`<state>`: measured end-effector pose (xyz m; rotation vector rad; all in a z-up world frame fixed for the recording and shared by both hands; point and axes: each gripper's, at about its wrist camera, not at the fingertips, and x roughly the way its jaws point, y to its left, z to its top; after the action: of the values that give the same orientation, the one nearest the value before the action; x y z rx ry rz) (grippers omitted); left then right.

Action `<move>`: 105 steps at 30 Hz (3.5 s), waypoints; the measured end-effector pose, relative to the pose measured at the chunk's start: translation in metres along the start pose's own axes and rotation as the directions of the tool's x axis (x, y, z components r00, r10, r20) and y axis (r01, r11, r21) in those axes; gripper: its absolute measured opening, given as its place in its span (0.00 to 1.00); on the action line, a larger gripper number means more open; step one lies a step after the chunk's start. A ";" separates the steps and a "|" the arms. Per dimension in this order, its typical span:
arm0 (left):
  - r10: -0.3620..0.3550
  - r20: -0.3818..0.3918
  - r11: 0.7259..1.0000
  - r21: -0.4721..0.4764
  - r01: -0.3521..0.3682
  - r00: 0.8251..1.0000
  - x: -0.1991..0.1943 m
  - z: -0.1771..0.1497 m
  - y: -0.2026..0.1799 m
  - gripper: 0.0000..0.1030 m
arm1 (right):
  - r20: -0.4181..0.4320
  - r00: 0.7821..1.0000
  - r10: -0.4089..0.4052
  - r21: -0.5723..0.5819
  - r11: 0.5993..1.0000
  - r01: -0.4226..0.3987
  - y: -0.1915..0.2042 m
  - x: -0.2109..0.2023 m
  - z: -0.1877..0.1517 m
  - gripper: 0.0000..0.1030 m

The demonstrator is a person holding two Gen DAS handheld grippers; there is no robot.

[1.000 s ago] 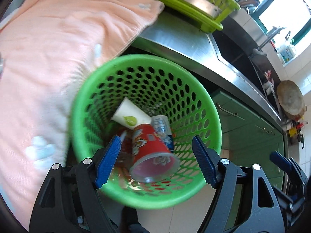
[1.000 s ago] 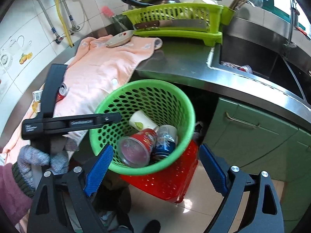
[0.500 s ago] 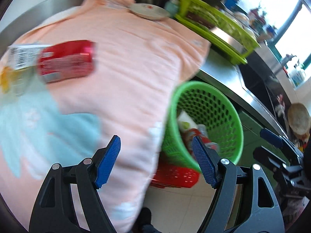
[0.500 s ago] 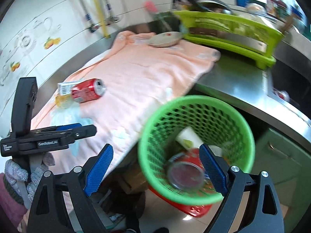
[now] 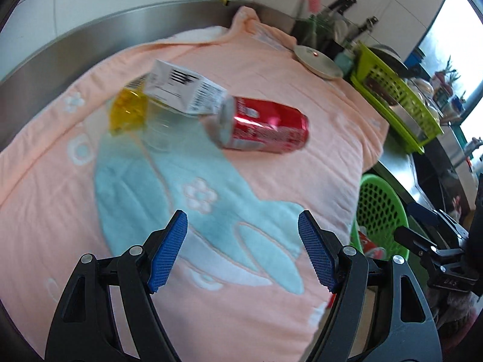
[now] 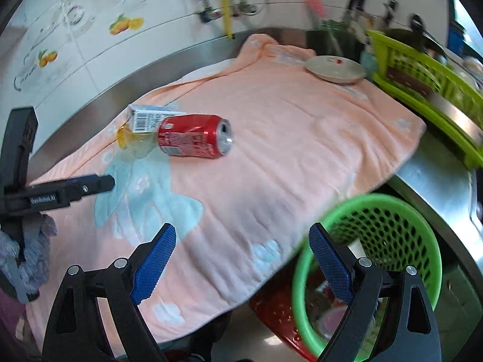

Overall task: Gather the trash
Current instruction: 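Move both tools back over the towel toward the Coke can and carton, then grasp red Coke can with right tool while left tool grasps white milk carton, then drop Coke can into green basket with right tool while left tool drops carton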

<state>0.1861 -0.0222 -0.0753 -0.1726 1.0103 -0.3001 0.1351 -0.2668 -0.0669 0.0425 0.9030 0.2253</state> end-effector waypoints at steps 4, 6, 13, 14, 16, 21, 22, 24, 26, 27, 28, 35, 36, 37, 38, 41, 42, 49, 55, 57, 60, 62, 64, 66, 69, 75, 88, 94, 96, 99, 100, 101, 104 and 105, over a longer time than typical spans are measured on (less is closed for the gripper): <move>0.012 0.022 1.000 0.000 -0.012 1.000 -0.011 0.011 0.020 0.73 | -0.012 1.000 0.000 -0.055 0.998 -0.001 0.019 0.014 0.019 0.84; 0.025 0.030 1.000 0.003 -0.025 0.999 -0.013 0.016 0.028 0.73 | -0.025 1.000 0.010 -0.083 0.997 -0.012 0.027 0.021 0.030 0.84; 0.017 0.039 1.000 -0.010 -0.017 0.999 -0.018 0.025 0.052 0.73 | -0.068 0.998 0.001 -0.212 0.977 -0.016 0.056 0.046 0.054 0.84; 0.017 0.038 1.000 -0.010 -0.017 0.999 -0.018 0.025 0.054 0.73 | -0.076 0.997 0.003 -0.227 0.974 -0.020 0.059 0.049 0.057 0.84; 0.019 0.036 1.000 -0.008 -0.019 0.999 -0.018 0.026 0.059 0.73 | -0.079 0.997 -0.008 -0.272 0.962 -0.014 0.067 0.055 0.067 0.84; 0.032 0.038 0.999 -0.004 -0.032 0.999 -0.019 0.026 0.064 0.73 | -0.122 0.993 0.004 -0.388 0.920 -0.052 0.080 0.075 0.088 0.84; 0.040 0.042 0.999 -0.006 -0.040 0.998 -0.020 0.027 0.064 0.73 | -0.125 0.992 0.001 -0.422 0.905 -0.054 0.083 0.079 0.091 0.84; 0.046 0.044 0.999 -0.021 -0.045 0.998 -0.021 0.028 0.067 0.73 | -0.142 0.990 0.000 -0.488 0.870 -0.070 0.088 0.090 0.099 0.84; 0.069 0.052 0.997 -0.031 -0.067 0.996 -0.022 0.029 0.068 0.73 | -0.154 0.988 0.003 -0.544 0.835 -0.087 0.091 0.100 0.105 0.84; 0.079 0.054 0.996 -0.040 -0.076 0.995 -0.023 0.029 0.069 0.73 | -0.168 0.986 0.018 -0.570 0.814 -0.112 0.092 0.106 0.109 0.84; 0.080 0.055 0.996 -0.053 -0.077 0.995 -0.024 0.029 0.069 0.73 | -0.177 0.984 0.023 -0.594 0.795 -0.126 0.093 0.112 0.113 0.84; 0.138 0.069 0.986 -0.106 -0.130 0.988 -0.026 0.033 0.066 0.73 | -0.241 0.969 0.043 -0.709 0.674 -0.207 0.096 0.150 0.131 0.84; 0.148 0.071 0.984 -0.107 -0.140 0.986 -0.027 0.034 0.065 0.73 | -0.263 0.964 0.047 -0.726 0.648 -0.229 0.096 0.157 0.132 0.84; 0.156 0.071 0.983 -0.107 -0.148 0.985 -0.027 0.036 0.064 0.73 | -0.270 0.962 0.046 -0.734 0.636 -0.237 0.096 0.160 0.131 0.84; 0.162 0.070 0.982 -0.108 -0.154 0.984 -0.027 0.037 0.063 0.73 | -0.277 0.960 0.043 -0.746 0.620 -0.243 0.096 0.164 0.132 0.84; 0.174 0.070 0.980 -0.108 -0.166 0.982 -0.026 0.043 0.060 0.73 | -0.289 0.957 0.035 -0.784 0.564 -0.258 0.098 0.176 0.129 0.84; 0.186 0.069 0.979 -0.102 -0.178 0.980 -0.025 0.046 0.058 0.73 | -0.304 0.952 0.037 -0.790 0.549 -0.273 0.098 0.181 0.128 0.84; 0.212 0.084 0.977 -0.027 -0.211 0.974 -0.018 0.070 0.039 0.81 | -0.339 0.937 0.080 -0.764 0.558 -0.324 0.096 0.194 0.132 0.77; 0.212 0.082 0.972 0.089 -0.219 0.974 -0.002 0.097 0.019 0.88 | -0.339 0.933 0.119 -0.703 0.627 -0.335 0.079 0.185 0.135 0.69; 0.209 0.068 0.967 0.132 -0.216 0.976 0.008 0.106 0.013 0.89 | -0.342 0.931 0.129 -0.676 0.654 -0.339 0.071 0.181 0.134 0.69; 0.209 0.036 0.958 0.195 -0.212 0.977 0.026 0.117 0.003 0.89 | -0.345 0.928 0.140 -0.636 0.692 -0.341 0.060 0.173 0.132 0.69; 0.213 0.020 0.946 0.244 -0.212 0.977 0.038 0.123 -0.003 0.89 | -0.335 0.929 0.156 -0.608 0.718 -0.340 0.052 0.164 0.130 0.69; 0.226 -0.005 0.928 0.304 -0.214 0.974 0.052 0.129 -0.010 0.89 | -0.326 0.931 0.164 -0.581 0.742 -0.334 0.044 0.156 0.128 0.69; 0.235 -0.026 0.917 0.337 -0.213 0.972 0.064 0.135 -0.013 0.89 | -0.320 0.930 0.178 -0.555 0.761 -0.336 0.035 0.147 0.125 0.69; 0.233 -0.073 0.908 0.372 -0.191 0.970 0.079 0.143 -0.015 0.89 | -0.315 0.930 0.189 -0.522 0.784 -0.336 0.025 0.139 0.119 0.69; 0.260 -0.159 0.885 0.434 -0.169 0.952 0.108 0.151 -0.018 0.89 | -0.309 0.931 0.196 -0.473 0.817 -0.329 0.010 0.130 0.110 0.69; 0.274 -0.224 0.885 0.439 -0.155 0.935 0.130 0.153 -0.002 0.69 | -0.302 0.933 0.197 -0.414 0.854 -0.314 0.000 0.127 0.102 0.69; 0.271 -0.161 0.877 0.447 -0.175 0.949 0.123 0.146 -0.006 0.67 | -0.279 0.939 0.201 -0.390 0.870 -0.302 0.002 0.119 0.096 0.69; 0.266 -0.132 0.878 0.442 -0.184 0.955 0.114 0.144 -0.008 0.65 | -0.269 0.940 0.210 -0.371 0.878 -0.303 0.001 0.113 0.093 0.68; 0.247 -0.082 0.892 0.410 -0.193 0.966 0.096 0.143 -0.010 0.65 | -0.241 0.947 0.212 -0.336 0.897 -0.287 -0.002 0.102 0.087 0.68; 0.240 -0.061 0.895 0.400 -0.197 0.969 0.088 0.142 -0.012 0.65 | -0.231 0.949 0.213 -0.325 0.903 -0.282 -0.003 0.097 0.084 0.68; 0.235 -0.046 0.897 0.394 -0.199 0.971 0.082 0.141 -0.013 0.65 | -0.217 0.954 0.206 -0.316 0.910 -0.268 -0.005 0.092 0.082 0.68; 0.199 0.002 0.912 0.366 -0.186 0.980 0.059 0.135 -0.018 0.65 | -0.177 0.966 0.189 -0.270 0.934 -0.233 -0.014 0.074 0.073 0.68; 0.183 0.024 0.914 0.363 -0.179 0.983 0.049 0.133 -0.022 0.65 | -0.164 0.971 0.174 -0.255 0.943 -0.212 -0.017 0.068 0.069 0.68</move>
<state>0.3205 -0.0587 -0.0393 0.2596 0.9562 -0.3137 0.2326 -0.2654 -0.0786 -0.1412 1.0007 0.5402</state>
